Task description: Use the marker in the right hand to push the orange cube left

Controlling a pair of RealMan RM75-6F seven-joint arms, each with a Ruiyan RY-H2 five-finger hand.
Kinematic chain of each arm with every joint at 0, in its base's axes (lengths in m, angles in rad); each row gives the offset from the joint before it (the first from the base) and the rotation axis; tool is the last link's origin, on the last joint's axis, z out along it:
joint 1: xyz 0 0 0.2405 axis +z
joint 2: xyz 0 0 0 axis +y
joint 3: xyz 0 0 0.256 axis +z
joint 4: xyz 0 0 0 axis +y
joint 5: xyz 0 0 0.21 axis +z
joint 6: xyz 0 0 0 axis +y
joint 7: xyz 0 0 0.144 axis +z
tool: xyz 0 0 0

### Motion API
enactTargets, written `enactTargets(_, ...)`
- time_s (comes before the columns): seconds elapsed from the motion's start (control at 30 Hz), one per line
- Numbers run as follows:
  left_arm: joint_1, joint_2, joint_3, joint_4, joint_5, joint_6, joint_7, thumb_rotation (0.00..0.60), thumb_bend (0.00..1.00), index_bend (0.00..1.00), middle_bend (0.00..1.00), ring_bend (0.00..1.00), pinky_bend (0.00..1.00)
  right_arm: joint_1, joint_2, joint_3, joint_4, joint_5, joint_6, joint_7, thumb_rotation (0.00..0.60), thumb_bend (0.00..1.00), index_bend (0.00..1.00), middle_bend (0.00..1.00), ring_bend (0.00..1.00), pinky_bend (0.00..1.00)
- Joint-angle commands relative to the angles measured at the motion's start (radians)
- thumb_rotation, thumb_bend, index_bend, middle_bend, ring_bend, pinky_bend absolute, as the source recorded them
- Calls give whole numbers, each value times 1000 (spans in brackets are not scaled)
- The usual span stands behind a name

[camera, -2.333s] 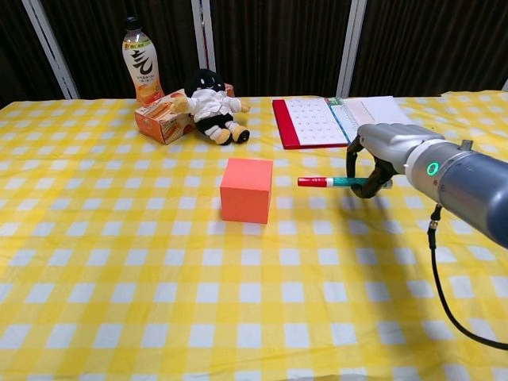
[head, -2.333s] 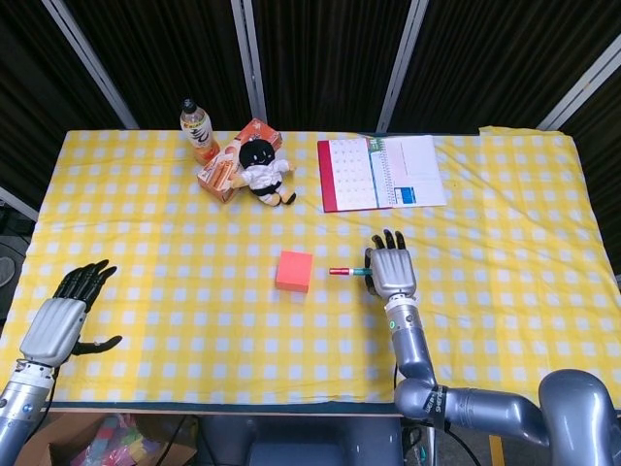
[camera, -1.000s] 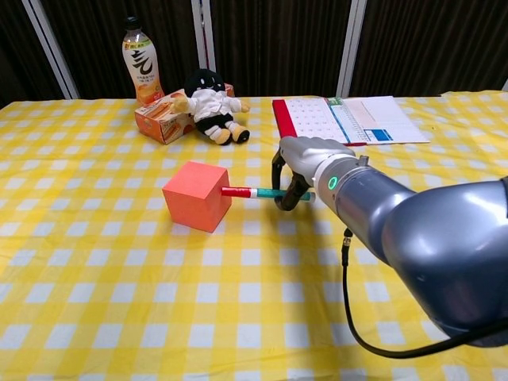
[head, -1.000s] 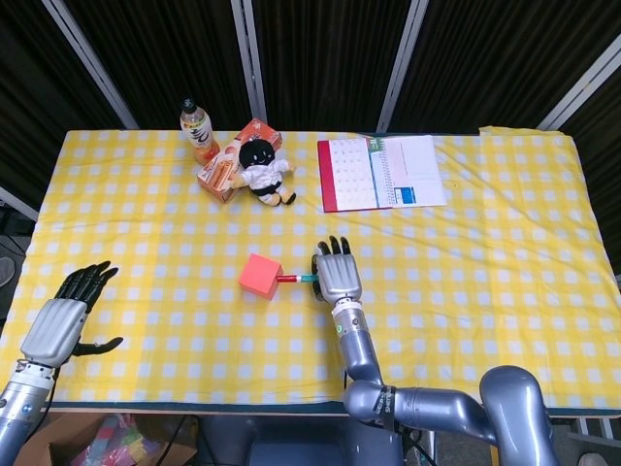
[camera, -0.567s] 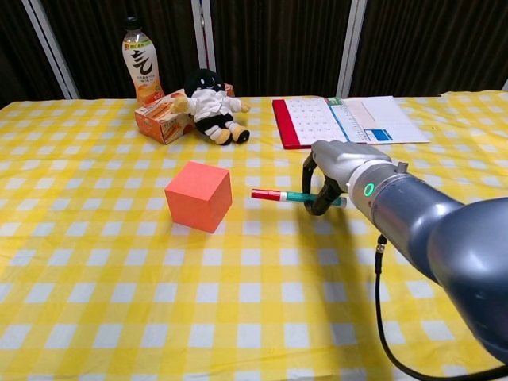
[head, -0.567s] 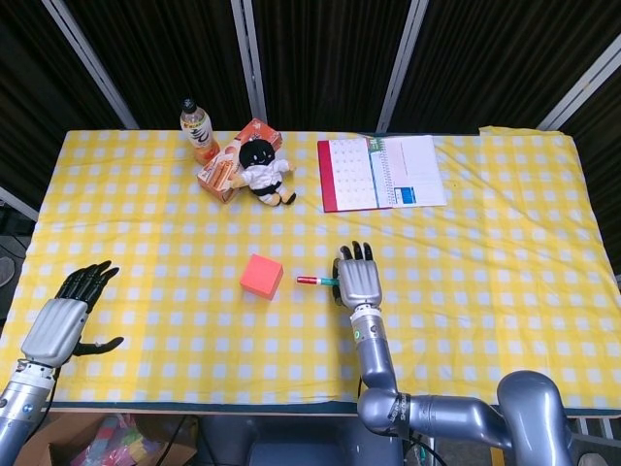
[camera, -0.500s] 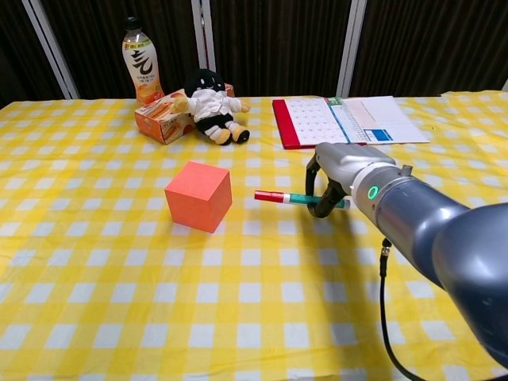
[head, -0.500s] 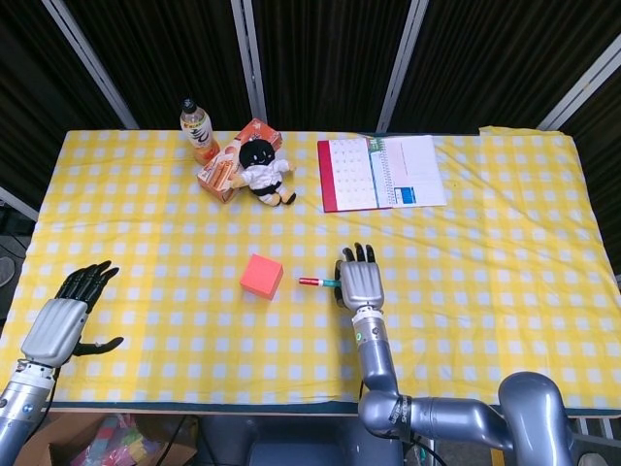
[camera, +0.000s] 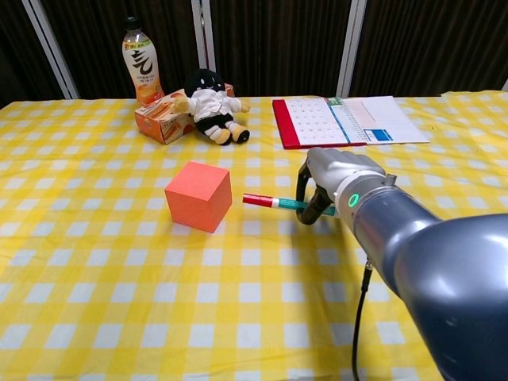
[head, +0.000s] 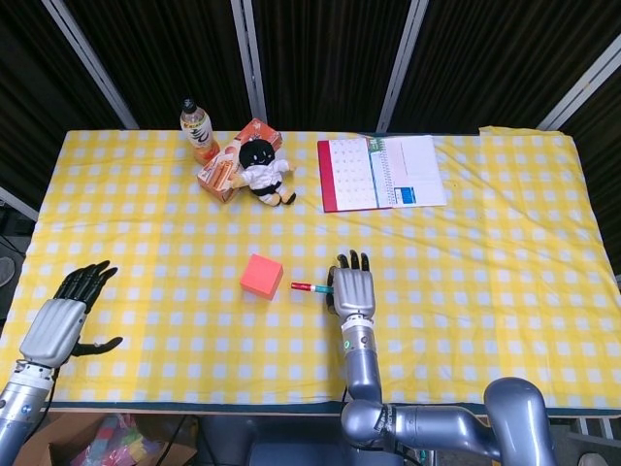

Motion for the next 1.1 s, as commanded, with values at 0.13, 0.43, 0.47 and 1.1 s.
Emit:
enactTargets(0.13, -2, 2, 1, -1, 0, -6, -4, 600, 0, 0, 0, 0, 0, 53, -65, 55, 79, 10, -33, -10, 600, 592, 602, 190, 0, 0)
enactTargets(0.43, -6, 7, 0, -3, -8, -16, -10, 600, 0, 0, 0, 0, 0, 129, -146, 127, 197, 27, -117, -1, 600, 592, 602, 190, 0, 0)
enactTargets(0.47, -6, 7, 2, -3, -7, -18, -7, 600, 0, 0, 0, 0, 0, 140, -154, 135, 208, 26, -127, -1, 600, 592, 602, 190, 0, 0)
enactTargets(1.1, -6, 12, 5, -8, -10, -23, 2, 600, 0, 0, 0, 0, 0, 195, -185, 182, 268, 26, -155, -5, 600, 593, 602, 190, 0, 0)
